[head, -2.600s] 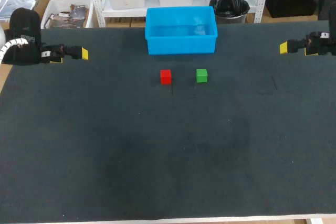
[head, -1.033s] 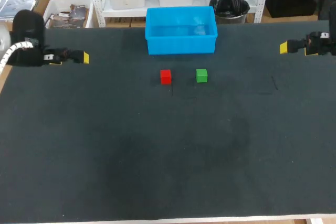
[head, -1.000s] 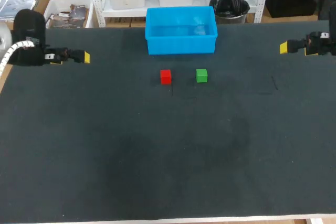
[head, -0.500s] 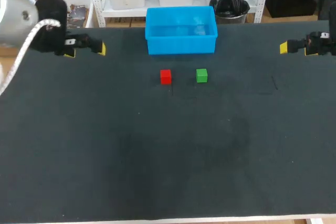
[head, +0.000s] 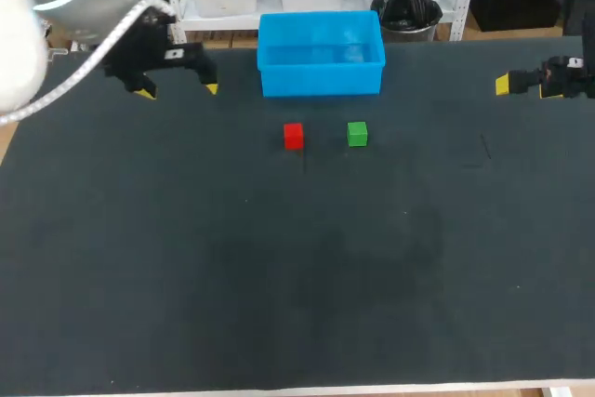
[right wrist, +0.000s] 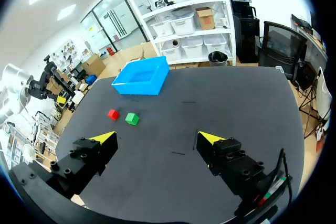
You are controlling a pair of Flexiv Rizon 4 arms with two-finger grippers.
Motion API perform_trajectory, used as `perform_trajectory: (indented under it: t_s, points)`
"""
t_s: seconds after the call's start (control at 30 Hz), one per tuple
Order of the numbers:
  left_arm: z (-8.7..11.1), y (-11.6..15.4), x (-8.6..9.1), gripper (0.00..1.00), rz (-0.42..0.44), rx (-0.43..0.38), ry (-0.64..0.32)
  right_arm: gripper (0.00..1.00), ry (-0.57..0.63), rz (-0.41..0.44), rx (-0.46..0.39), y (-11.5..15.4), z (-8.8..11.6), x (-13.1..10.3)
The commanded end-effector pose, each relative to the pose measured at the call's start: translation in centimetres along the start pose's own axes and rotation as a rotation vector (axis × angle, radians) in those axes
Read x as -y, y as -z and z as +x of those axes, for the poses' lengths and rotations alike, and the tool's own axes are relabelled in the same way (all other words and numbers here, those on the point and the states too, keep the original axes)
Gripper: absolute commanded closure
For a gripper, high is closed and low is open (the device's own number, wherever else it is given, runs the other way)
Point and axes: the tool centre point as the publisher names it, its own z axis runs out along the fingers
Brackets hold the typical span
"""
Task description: Use the left arm to pick the red cube and place it into the blue plastic box first, then use the right arm to grasp the green cube and put it into the same blue plastic box after the first action is fully finished.
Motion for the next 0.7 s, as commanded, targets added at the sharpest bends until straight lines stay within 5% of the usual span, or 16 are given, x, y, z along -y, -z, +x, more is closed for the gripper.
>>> perform_trajectory:
  t_s: [0.03,0.4,0.7]
  points:
    - [-0.9,-1.0,1.5,0.0,-0.357,-0.109,0.007,0.0,0.0,0.0,0.0,0.0,0.0,0.0]
    - [-1.0,-3.1,4.1,0.0,-0.461,-0.172,0.001,0.0,0.0,0.0,0.0,0.0,0.0,0.0]
    - [-1.5,-4.3,6.0,0.0,-0.392,-0.219,0.071,0.0,0.0,0.0,0.0,0.0,0.0,0.0]
